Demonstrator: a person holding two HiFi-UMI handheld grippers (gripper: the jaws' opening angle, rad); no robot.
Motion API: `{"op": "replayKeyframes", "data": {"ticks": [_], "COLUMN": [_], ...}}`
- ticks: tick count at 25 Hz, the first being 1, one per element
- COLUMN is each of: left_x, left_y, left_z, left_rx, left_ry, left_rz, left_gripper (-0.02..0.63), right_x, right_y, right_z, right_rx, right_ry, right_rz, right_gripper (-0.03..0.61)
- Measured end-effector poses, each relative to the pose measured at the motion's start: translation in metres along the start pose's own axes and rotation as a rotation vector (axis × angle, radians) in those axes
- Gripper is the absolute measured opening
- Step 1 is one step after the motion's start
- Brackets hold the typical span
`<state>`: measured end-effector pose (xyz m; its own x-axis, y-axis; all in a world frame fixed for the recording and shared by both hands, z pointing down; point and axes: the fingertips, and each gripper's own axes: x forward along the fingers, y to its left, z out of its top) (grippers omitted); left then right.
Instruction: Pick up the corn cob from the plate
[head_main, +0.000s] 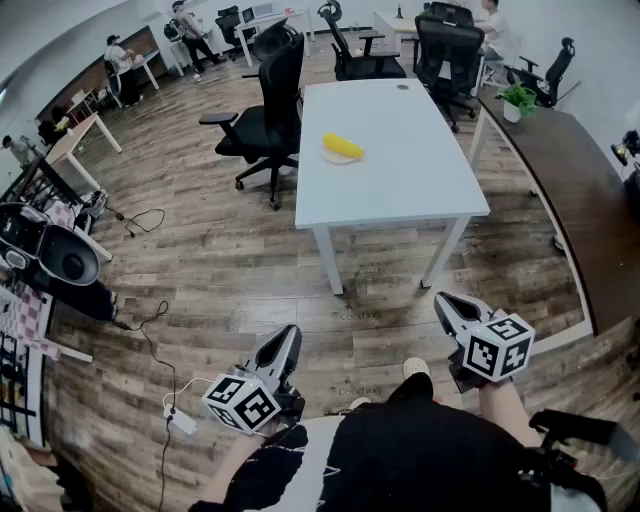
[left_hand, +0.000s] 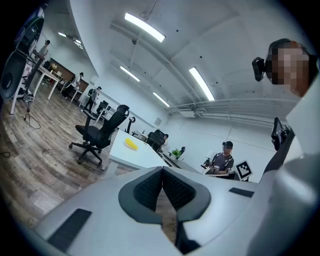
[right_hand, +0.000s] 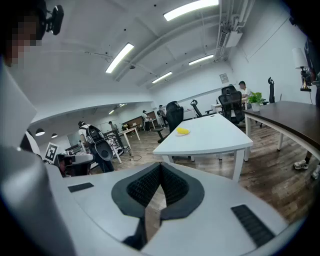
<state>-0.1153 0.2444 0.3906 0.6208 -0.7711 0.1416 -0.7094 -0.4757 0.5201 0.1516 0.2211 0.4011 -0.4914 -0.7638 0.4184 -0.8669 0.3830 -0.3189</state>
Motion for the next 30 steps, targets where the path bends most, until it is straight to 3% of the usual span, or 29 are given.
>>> {"op": "replayKeyframes", "data": {"ticks": [19,30], "left_x": [0.013,0.077], "left_y": [0.012,0.057], "left_z": [0.014,0.057], "left_rx": [0.007,0.012], "left_ry": [-0.030,-0.079], "left_rz": [0.010,0.082], "left_gripper": [0.012,0.012], "right_x": [0.025,0.118], "right_y": [-0.005,-0.032], "right_z": [0.016,0.078], "right_rx": [0.025,-0.022], "right_ry": [-0.019,-0.046], "right_rz": [0.040,0.137], "right_gripper": [0.017,0.017]}}
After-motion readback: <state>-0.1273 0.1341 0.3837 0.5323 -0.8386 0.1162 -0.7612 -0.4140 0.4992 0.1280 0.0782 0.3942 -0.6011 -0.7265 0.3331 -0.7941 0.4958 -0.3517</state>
